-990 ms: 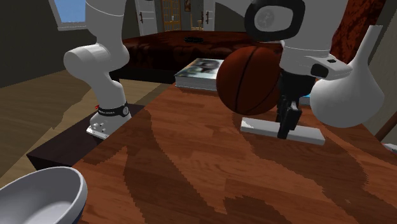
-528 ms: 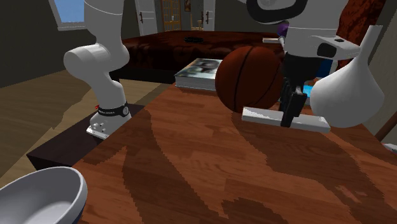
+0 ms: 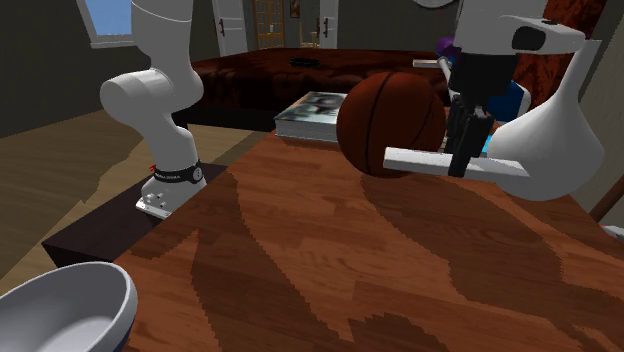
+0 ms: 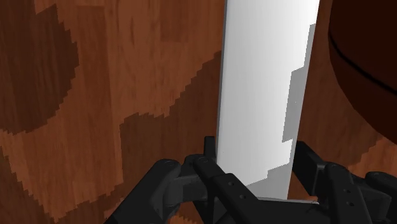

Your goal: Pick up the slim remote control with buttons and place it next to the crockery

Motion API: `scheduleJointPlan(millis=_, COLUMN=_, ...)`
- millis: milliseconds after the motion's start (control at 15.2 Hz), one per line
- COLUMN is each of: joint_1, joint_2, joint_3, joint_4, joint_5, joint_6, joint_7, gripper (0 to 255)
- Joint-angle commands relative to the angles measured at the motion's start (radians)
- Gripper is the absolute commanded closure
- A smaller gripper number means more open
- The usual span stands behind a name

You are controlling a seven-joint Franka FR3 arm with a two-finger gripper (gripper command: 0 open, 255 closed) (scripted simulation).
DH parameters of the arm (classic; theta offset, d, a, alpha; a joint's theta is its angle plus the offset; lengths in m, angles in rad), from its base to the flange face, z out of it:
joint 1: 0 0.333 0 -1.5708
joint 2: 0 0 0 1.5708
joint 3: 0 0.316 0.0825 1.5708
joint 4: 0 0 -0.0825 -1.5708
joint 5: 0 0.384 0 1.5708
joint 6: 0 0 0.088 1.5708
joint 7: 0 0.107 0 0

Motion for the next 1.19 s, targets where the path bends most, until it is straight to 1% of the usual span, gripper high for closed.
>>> scheduleJointPlan(millis=0, joint_1=-0.002, joint_2=-0.005, joint_3=-0.001, joint_4=0.021, joint_5=0.000, joint_6=-0.026, joint_7=-0.002, gripper=255)
scheduleJointPlan(millis=264, joint_1=-0.002, joint_2=-0.007, joint_3=-0.001, joint_4=0.069, joint_5=-0.001, joint_6=-0.077, joint_7=-0.002, gripper=255)
scheduleJointPlan(millis=660, joint_1=-0.079, joint_2=-0.093, joint_3=-0.038, joint_4=-0.060, joint_5=0.003, joint_6=-0.033, joint_7=-0.118, gripper=255)
scheduleJointPlan(millis=1122, joint_1=-0.171, joint_2=-0.147, joint_3=-0.089, joint_4=-0.140, joint_5=0.010, joint_6=-0.007, joint_7=-0.264, gripper=255)
